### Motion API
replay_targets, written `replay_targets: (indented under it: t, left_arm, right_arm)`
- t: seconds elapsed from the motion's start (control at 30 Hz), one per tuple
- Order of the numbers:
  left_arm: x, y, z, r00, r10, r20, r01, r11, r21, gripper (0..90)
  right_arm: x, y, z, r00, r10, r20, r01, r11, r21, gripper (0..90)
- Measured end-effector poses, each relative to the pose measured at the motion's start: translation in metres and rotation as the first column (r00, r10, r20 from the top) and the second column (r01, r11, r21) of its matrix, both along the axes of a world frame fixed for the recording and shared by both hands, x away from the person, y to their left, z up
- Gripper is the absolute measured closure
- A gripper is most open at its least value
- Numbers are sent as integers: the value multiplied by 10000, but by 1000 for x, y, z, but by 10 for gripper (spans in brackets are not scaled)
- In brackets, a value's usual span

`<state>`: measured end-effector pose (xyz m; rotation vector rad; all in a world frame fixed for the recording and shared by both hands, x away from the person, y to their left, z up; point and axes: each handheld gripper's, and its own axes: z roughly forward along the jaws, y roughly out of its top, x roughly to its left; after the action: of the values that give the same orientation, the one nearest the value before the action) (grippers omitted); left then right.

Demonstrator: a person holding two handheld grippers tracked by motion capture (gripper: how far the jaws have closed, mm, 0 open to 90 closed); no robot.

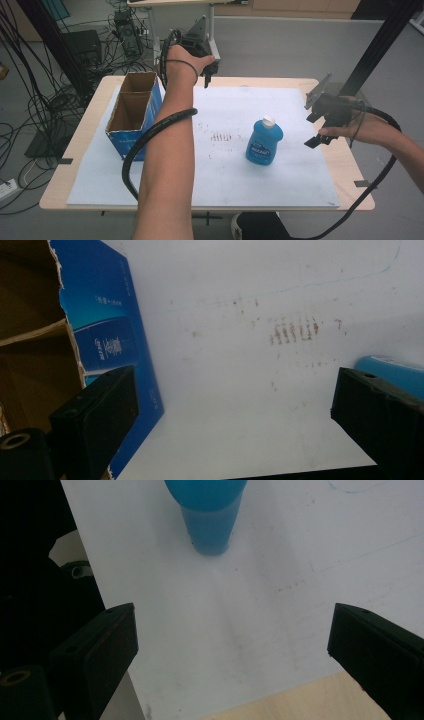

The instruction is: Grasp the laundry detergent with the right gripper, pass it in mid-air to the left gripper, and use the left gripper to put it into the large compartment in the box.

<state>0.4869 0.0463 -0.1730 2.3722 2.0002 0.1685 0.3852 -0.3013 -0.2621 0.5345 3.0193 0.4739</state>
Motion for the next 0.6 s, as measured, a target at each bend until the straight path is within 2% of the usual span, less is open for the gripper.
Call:
replay_targets:
  t: [0.2,0.43,0.6]
  left_arm:
    - [1,1,-2,10000,-6,-3,6,10000,8,58]
    - [2,3,-5,10000,-15,-49,16,10000,18,58]
    - [1,2,-5,10000,-13,-27,13,10000,25,57]
  right_arm:
    - [0,-1,-15,9999,-149,-48,150,9998,158,58]
    - [-1,-2,-33,9984,-526,206,507,9953,821,56]
    - [-3,0,-43,9972,-688,305,652,9921,1069,53]
